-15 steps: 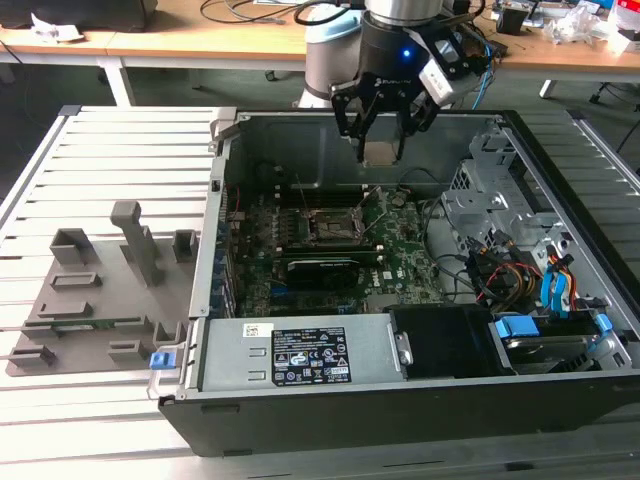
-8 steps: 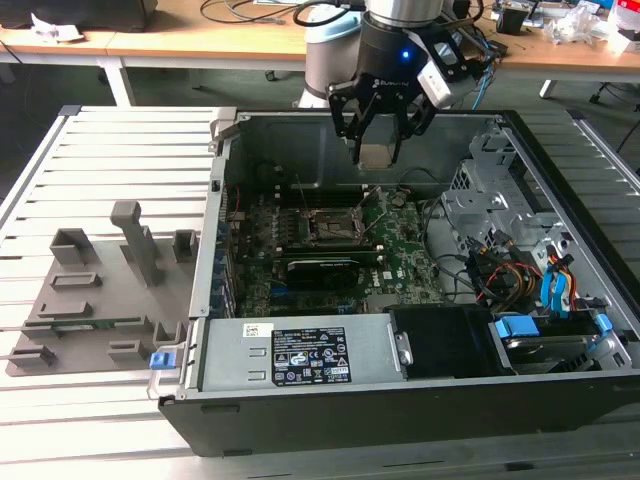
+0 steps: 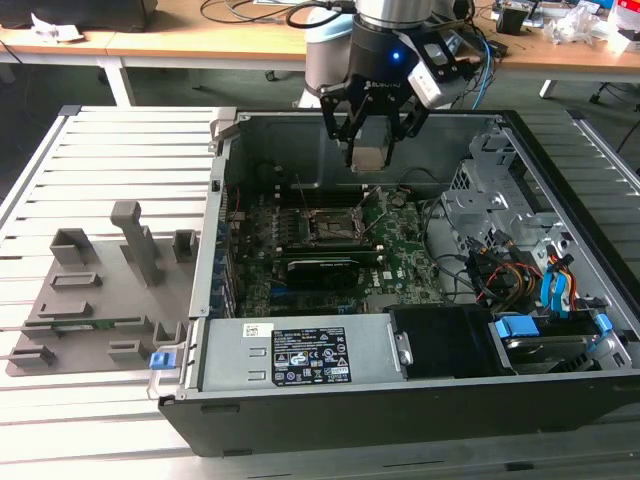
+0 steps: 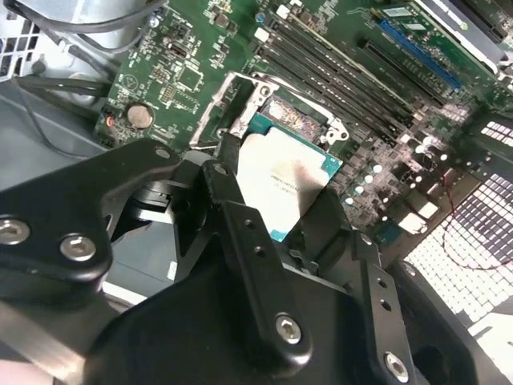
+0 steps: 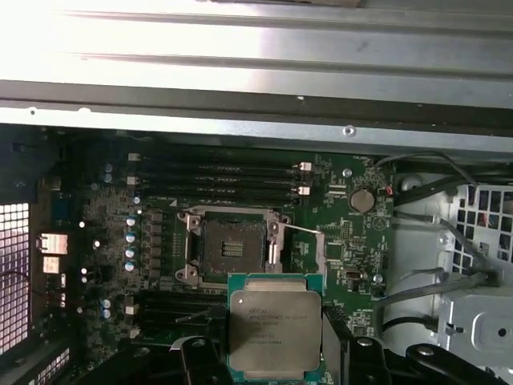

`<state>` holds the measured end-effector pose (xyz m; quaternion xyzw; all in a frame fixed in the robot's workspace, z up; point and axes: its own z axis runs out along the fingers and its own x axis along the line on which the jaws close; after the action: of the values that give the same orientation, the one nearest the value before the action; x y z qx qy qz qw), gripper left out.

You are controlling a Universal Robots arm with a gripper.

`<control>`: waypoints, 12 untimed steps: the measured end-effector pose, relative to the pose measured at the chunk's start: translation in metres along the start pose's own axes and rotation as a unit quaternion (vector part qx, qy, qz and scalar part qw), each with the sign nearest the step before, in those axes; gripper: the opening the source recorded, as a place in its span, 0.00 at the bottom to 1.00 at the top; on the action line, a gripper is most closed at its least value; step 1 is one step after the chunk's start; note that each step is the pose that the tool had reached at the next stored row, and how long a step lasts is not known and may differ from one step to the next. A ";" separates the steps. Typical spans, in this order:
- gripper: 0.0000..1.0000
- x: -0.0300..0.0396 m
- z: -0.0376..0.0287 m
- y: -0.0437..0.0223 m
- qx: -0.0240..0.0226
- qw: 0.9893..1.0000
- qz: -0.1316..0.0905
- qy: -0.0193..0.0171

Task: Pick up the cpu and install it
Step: 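Pick up the cpu and move it towards the insertion slot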

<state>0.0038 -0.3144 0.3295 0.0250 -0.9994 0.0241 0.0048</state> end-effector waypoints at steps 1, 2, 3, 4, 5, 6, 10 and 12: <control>0.55 0.0023 0.0004 0.0001 0.001 1.000 0.000 0.000; 0.55 0.0044 0.0008 0.0001 0.001 1.000 0.000 0.000; 0.55 0.0055 0.0010 0.0001 0.001 1.000 0.000 0.000; 0.55 0.0072 0.0014 0.0001 0.001 1.000 0.000 0.000; 0.55 0.0086 0.0017 0.0000 0.001 1.000 0.000 0.000; 0.55 0.0091 0.0018 -0.0001 0.001 1.000 0.000 0.000; 0.55 0.0093 0.0020 -0.0001 0.001 1.000 0.000 0.000; 0.55 0.0093 0.0020 -0.0001 0.001 1.000 0.000 0.000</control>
<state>-0.0055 -0.3151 0.3276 0.0250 -0.9993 0.0255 0.0049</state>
